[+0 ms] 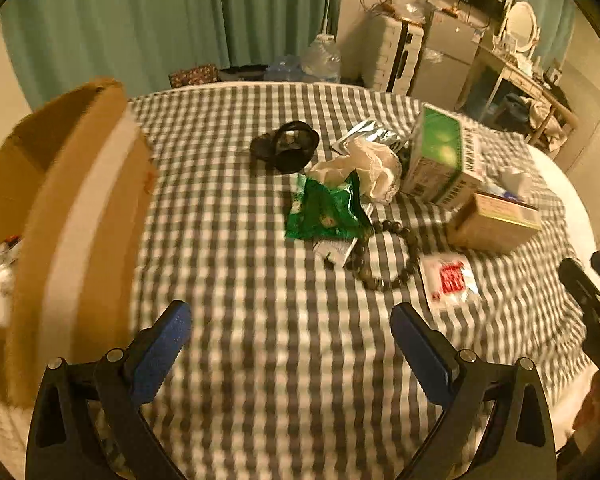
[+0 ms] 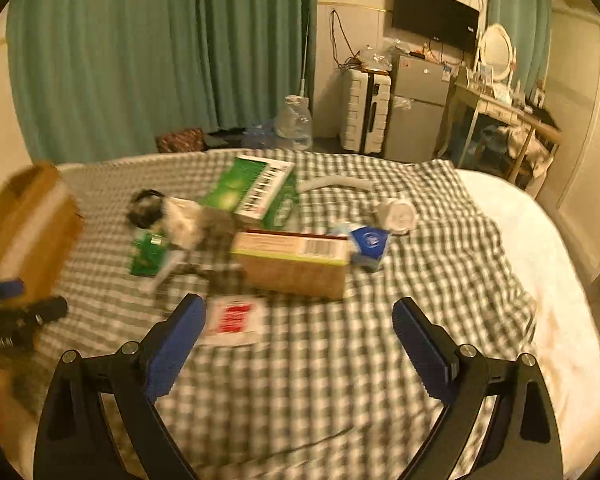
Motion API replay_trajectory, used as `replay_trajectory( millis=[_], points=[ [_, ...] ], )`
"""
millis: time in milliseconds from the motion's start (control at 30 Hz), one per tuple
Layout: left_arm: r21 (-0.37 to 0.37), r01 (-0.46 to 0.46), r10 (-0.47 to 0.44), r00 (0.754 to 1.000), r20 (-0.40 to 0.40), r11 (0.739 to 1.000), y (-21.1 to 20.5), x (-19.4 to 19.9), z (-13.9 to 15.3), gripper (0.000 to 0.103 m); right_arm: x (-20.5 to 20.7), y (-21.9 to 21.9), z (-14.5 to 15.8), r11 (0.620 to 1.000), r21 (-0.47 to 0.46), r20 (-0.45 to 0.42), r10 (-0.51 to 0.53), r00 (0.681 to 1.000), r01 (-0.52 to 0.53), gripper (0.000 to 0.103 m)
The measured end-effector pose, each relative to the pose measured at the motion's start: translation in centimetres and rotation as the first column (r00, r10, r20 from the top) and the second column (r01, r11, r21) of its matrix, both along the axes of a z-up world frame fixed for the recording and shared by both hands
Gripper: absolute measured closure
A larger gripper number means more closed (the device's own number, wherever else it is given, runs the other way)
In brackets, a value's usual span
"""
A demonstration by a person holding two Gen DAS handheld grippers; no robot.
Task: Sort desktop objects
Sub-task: 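Move both grippers back over the items on the bed, then grasp the green snack packet with the left gripper while the right grasps the tan medicine box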
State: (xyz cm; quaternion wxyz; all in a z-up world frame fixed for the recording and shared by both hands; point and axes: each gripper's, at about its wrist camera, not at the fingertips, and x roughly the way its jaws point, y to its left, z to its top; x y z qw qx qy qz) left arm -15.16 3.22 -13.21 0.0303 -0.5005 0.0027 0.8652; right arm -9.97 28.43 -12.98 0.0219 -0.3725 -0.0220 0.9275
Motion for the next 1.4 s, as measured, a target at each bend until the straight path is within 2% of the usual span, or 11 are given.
replay_trajectory(
  millis=[233,400,467,533,667,733,867,1033,1200,1300,1400],
  points=[
    [-0.02,-0.006,0.007,1.0,0.005,1.0,3.0,-5.5,-2.6,0.001,-6.2,1.5,-0.5,0.977,0.113,0.072,0.173,0.982,-0.18,0.008],
    [-0.06,0.001,0.0,1.0,0.016,0.998,4.4,-8.4,-4.5,0.001,-8.9,-0.2,-1.7,0.874,0.263,0.162,0.378,0.911,-0.409,0.008],
    [-0.061,-0.01,0.012,0.999,0.032,0.998,4.3,-9.0,-5.2,0.009,-9.5,-0.8,-2.4,0.834,0.279,0.209,0.432,0.877,-0.477,0.008],
    [-0.056,-0.003,0.007,0.998,0.07,0.998,4.1,-9.5,-6.1,0.031,-10.1,-1.1,-3.3,0.812,0.28,0.252,0.453,0.855,-0.512,0.009],
    [-0.03,0.004,-0.001,0.995,0.096,1.0,3.6,-9.6,-7.2,0.034,-10.2,-2.2,-5.2,0.766,0.31,0.321,0.473,0.82,-0.563,0.018],
    [-0.034,0.015,-0.012,0.996,0.086,0.999,3.6,-9.5,-7.3,0.034,-10.1,-2.5,-6.2,0.756,0.332,0.345,0.459,0.819,-0.564,0.031],
    [-0.041,0.047,-0.044,0.996,0.076,0.998,3.8,-9.3,-7.3,0.039,-9.7,-3.0,-7.1,0.772,0.362,0.355,0.405,0.843,-0.523,0.038],
    [-0.012,0.024,-0.023,0.992,0.122,1.0,2.9,-9.3,-7.4,0.045,-9.7,-2.8,-6.2,0.855,0.319,0.342,0.3,0.891,-0.41,0.067],
    [0.04,0.033,-0.038,0.99,0.132,0.999,1.5,-9.1,-7.4,0.049,-7.8,-1.9,-5.1,0.939,0.251,0.225,0.178,0.958,-0.234,0.068],
    [0.035,0.05,-0.054,0.992,0.112,0.998,1.3,-8.8,-7.4,0.053,-5.9,-1.1,-4.4,0.974,0.176,0.157,0.115,0.981,-0.142,0.068],
    [-0.003,0.027,-0.026,0.995,0.099,1.0,1.1,-8.7,-7.4,0.057,-5.2,-0.9,-4.8,0.979,0.137,0.162,0.128,0.979,-0.151,0.068]
  ],
)
